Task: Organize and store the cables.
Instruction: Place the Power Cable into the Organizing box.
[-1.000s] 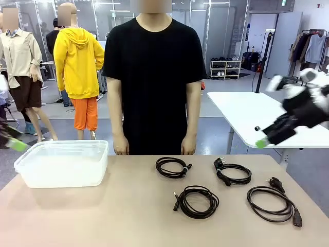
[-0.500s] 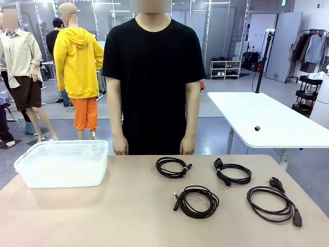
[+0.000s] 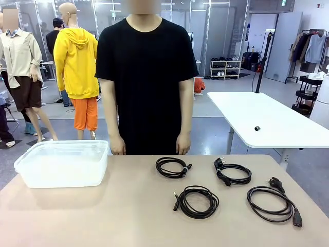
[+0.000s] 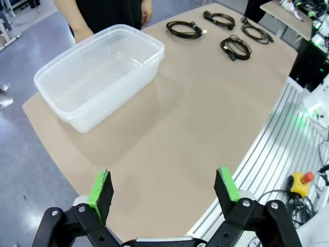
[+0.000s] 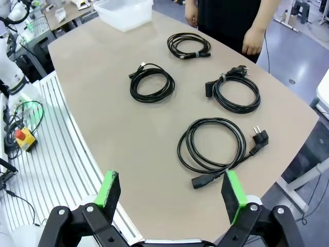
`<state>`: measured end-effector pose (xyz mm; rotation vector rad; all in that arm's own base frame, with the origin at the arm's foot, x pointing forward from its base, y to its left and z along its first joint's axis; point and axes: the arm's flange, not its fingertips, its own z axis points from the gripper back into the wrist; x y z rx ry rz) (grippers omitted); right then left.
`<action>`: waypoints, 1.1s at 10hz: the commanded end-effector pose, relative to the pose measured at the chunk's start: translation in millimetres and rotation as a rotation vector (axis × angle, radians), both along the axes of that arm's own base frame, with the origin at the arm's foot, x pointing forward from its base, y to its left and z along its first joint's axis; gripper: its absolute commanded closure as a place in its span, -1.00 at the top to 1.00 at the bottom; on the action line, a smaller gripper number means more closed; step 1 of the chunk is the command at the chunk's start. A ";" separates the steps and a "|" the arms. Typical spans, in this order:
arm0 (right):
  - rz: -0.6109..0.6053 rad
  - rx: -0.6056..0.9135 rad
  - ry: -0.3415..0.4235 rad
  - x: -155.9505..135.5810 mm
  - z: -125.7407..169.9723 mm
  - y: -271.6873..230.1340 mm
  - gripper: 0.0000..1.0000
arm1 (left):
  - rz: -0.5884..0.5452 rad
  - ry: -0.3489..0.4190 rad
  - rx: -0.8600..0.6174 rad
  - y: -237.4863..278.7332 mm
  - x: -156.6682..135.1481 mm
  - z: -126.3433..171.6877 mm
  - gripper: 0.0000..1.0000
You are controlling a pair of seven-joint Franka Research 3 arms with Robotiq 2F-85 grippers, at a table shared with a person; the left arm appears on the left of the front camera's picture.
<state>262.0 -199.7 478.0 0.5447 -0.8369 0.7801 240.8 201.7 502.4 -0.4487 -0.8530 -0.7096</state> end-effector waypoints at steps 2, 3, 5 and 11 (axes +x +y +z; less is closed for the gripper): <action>0.006 -0.020 -0.006 -1.8 4.3 0.5 1.00 | -0.016 -0.011 0.014 2.0 -2.4 -0.4 1.00; 0.006 -0.020 -0.006 -1.8 4.3 0.5 1.00 | -0.016 -0.011 0.014 2.0 -2.4 -0.4 1.00; 0.006 -0.020 -0.006 -1.8 4.3 0.5 1.00 | -0.016 -0.011 0.014 2.0 -2.4 -0.4 1.00; 0.006 -0.020 -0.006 -1.8 4.3 0.5 1.00 | -0.016 -0.011 0.014 2.0 -2.4 -0.4 1.00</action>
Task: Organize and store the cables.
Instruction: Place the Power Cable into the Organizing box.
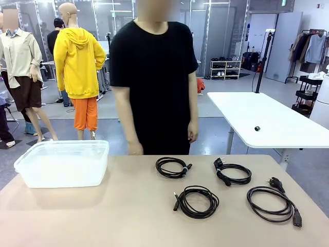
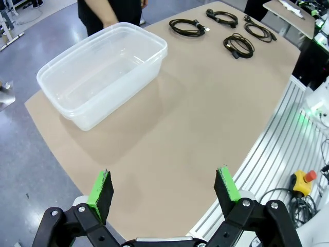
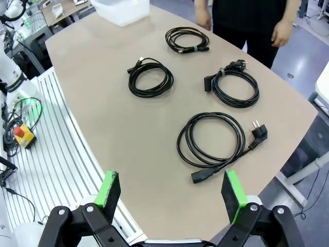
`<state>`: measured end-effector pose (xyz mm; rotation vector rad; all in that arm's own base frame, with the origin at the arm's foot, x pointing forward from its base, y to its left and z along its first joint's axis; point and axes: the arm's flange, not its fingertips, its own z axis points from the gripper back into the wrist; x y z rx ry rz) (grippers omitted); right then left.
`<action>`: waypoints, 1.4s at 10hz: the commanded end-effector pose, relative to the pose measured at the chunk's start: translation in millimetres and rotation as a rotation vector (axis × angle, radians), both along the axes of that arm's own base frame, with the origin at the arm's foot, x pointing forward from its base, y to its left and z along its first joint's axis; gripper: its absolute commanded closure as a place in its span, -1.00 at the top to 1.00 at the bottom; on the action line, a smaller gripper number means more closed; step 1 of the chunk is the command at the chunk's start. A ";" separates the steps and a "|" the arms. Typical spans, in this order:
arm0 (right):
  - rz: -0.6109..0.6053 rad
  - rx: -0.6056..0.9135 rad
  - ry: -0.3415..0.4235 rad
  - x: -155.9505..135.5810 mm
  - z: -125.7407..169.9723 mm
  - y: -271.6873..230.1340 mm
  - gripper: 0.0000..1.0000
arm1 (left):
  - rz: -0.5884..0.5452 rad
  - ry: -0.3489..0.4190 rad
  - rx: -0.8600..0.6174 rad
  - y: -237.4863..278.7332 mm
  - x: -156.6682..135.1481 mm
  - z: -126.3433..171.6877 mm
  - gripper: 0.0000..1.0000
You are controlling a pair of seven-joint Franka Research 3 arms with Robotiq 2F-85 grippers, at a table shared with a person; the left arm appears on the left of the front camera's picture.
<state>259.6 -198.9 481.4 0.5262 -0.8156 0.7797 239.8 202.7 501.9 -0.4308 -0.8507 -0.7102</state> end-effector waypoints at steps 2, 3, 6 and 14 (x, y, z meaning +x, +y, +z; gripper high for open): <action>0.012 0.004 -0.019 0.6 0.9 -0.3 1.00 | -0.023 -0.008 -0.001 1.0 -1.5 0.1 1.00; 0.012 0.004 -0.019 0.6 0.9 -0.3 1.00 | -0.023 -0.008 -0.001 1.0 -1.5 0.1 1.00; 0.012 0.004 -0.019 0.6 0.9 -0.3 1.00 | -0.023 -0.008 -0.001 1.0 -1.5 0.1 1.00; 0.012 0.004 -0.019 0.6 0.9 -0.3 1.00 | -0.023 -0.008 -0.001 1.0 -1.5 0.1 1.00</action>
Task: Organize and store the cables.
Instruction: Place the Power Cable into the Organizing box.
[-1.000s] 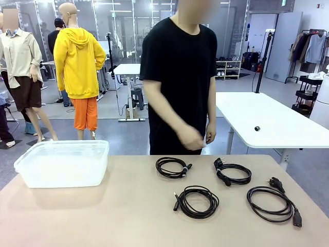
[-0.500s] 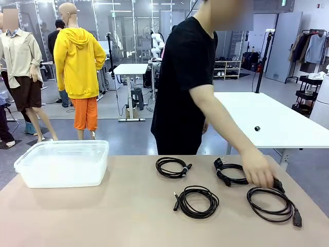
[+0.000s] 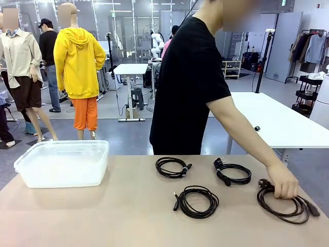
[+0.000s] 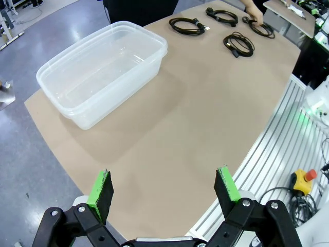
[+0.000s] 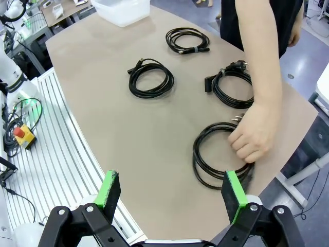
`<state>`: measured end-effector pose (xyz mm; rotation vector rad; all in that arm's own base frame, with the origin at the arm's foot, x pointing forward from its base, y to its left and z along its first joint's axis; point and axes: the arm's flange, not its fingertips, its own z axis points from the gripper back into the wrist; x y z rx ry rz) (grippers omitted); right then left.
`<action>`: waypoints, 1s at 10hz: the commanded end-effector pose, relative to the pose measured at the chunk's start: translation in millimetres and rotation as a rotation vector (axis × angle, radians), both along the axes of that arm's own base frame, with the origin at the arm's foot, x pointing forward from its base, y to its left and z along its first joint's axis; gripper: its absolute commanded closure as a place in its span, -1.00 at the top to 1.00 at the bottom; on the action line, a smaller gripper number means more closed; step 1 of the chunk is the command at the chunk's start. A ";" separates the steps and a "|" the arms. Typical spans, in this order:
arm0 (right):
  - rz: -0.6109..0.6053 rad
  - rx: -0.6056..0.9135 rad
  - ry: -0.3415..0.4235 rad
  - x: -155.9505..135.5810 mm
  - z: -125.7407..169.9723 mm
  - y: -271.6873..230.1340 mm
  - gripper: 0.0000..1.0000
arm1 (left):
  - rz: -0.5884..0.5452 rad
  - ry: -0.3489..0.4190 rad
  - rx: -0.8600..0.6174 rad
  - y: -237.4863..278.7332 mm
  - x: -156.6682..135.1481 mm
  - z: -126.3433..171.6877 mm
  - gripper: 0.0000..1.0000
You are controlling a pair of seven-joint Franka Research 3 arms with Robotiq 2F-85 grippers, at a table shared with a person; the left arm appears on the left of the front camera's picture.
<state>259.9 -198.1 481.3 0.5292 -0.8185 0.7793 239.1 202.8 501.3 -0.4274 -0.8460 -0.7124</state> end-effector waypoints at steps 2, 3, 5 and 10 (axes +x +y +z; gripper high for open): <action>0.011 0.000 -0.018 0.3 0.9 -1.2 1.00 | -0.022 -0.011 -0.007 1.0 -0.8 0.7 1.00; 0.011 0.000 -0.018 0.3 0.9 -1.2 1.00 | -0.022 -0.011 -0.007 1.0 -0.8 0.7 1.00; 0.011 0.000 -0.018 0.3 0.9 -1.2 1.00 | -0.022 -0.011 -0.007 1.0 -0.8 0.7 1.00; 0.011 0.000 -0.018 0.3 0.9 -1.2 1.00 | -0.022 -0.011 -0.007 1.0 -0.8 0.7 1.00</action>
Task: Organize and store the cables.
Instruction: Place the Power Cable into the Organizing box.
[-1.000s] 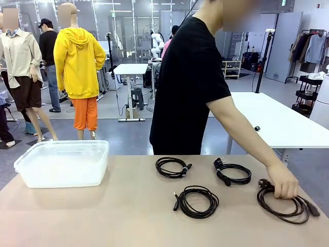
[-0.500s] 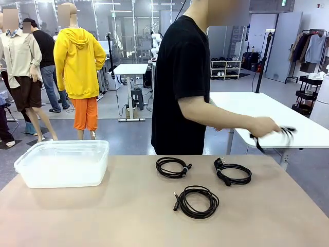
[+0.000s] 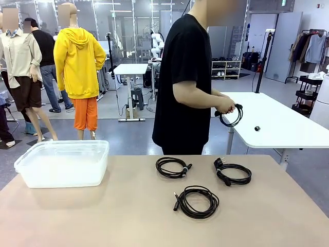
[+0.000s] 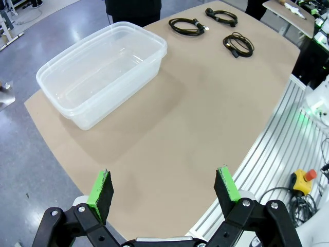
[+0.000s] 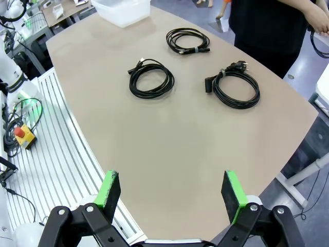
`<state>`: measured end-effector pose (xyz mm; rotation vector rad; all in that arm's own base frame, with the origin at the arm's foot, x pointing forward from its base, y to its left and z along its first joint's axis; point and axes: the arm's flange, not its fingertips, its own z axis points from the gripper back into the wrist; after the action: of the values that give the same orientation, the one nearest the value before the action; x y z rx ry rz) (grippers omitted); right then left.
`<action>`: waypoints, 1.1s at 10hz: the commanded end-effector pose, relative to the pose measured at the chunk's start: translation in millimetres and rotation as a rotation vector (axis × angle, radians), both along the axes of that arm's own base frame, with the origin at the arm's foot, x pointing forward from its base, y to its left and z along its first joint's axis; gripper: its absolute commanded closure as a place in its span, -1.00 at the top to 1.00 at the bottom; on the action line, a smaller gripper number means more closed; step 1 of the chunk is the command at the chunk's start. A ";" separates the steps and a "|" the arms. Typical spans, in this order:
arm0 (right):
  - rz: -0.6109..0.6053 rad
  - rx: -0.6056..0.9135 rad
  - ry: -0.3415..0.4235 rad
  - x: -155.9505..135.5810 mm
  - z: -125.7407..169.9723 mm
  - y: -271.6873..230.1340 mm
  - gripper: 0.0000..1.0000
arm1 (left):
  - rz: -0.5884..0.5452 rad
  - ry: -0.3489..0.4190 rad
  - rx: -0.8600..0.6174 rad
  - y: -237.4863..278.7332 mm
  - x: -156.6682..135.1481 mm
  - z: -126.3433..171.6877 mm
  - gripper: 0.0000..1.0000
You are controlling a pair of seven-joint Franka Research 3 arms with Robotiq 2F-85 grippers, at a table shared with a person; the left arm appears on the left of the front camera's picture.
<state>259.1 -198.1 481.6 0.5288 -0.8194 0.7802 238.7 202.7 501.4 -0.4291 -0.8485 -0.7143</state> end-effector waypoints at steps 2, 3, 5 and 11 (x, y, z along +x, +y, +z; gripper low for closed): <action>-0.021 -0.048 0.067 20.3 8.6 13.9 1.00 | -0.020 -0.009 -0.005 1.0 -0.4 0.6 1.00; -0.050 -0.075 0.137 46.0 12.3 25.6 1.00 | -0.020 -0.009 -0.005 1.0 -0.4 0.6 1.00; -0.092 -0.167 0.218 96.0 22.5 68.0 1.00 | -0.020 -0.009 -0.005 1.0 -0.4 0.6 1.00; -0.156 -0.407 0.309 210.3 32.7 196.2 1.00 | -0.020 -0.009 -0.005 1.0 -0.4 0.6 1.00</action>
<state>456.6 -5.2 508.8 0.2515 -0.4268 0.7023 239.2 202.5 500.9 -0.4281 -0.8448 -0.7157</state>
